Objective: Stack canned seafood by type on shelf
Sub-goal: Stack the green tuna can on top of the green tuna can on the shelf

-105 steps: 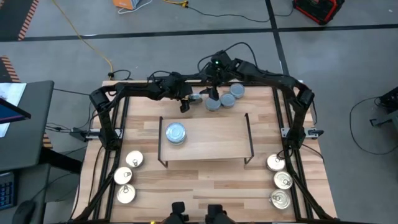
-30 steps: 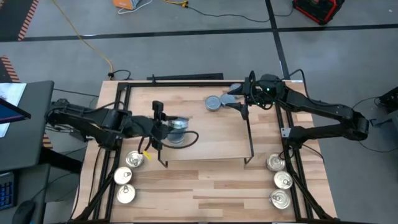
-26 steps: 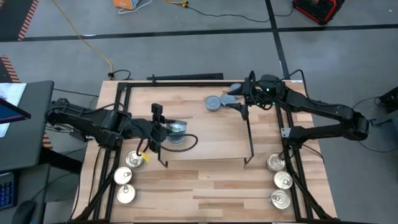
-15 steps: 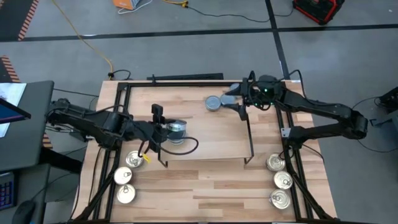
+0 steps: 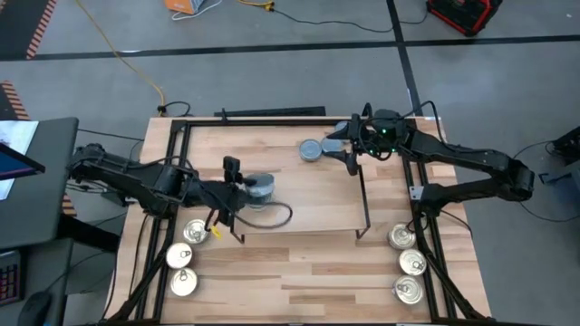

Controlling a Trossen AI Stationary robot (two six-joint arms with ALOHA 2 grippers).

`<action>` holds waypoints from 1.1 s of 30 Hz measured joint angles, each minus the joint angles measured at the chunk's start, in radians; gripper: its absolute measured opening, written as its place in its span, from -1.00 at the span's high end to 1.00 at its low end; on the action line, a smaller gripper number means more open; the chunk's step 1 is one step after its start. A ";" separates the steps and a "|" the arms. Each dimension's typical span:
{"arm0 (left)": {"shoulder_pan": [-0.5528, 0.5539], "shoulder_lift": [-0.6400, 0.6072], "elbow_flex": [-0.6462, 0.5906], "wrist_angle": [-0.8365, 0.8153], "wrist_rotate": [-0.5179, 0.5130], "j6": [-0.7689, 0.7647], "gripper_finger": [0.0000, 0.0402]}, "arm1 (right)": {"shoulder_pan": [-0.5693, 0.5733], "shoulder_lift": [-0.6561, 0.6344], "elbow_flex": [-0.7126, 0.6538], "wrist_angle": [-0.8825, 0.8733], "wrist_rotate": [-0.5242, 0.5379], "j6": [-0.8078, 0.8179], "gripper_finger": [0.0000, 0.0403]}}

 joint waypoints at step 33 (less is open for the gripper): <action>0.100 -0.083 0.046 0.050 0.097 -0.099 -0.21 | 0.000 0.001 0.000 0.027 -0.001 0.008 -0.46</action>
